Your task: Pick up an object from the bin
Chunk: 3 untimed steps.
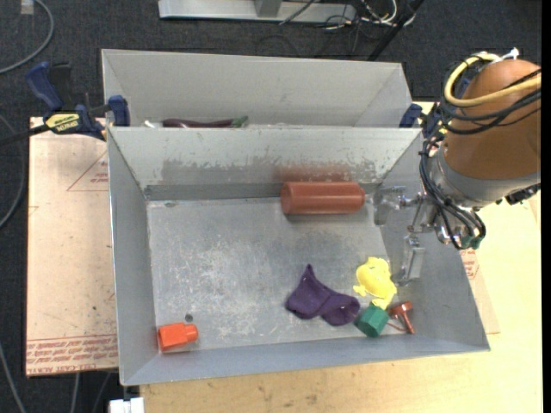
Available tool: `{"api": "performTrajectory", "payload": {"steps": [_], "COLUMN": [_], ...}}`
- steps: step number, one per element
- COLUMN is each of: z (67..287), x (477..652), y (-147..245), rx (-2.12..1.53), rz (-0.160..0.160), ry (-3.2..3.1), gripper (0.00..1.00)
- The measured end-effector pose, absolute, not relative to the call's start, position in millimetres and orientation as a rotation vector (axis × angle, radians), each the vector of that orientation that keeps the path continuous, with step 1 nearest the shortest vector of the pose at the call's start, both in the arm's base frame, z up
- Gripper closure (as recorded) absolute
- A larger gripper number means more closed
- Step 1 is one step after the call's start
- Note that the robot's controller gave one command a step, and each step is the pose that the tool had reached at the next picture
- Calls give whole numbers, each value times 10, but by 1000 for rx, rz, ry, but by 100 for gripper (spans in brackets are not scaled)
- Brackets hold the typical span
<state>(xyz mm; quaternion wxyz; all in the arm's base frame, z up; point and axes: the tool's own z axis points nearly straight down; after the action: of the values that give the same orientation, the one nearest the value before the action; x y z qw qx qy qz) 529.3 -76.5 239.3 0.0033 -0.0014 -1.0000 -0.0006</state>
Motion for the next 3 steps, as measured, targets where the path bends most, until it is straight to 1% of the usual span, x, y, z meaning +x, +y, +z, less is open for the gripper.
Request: {"api": "performTrajectory", "payload": {"steps": [1,2,3], "z": [2438,2230,1583], "x": [5305,5299,5248], "y": [-761,-728,-997], "rx": [-1,111,155], "rz": [0,1,-1], "ry": [-3143,-3146,-3144], "gripper": [0,0,0]}}
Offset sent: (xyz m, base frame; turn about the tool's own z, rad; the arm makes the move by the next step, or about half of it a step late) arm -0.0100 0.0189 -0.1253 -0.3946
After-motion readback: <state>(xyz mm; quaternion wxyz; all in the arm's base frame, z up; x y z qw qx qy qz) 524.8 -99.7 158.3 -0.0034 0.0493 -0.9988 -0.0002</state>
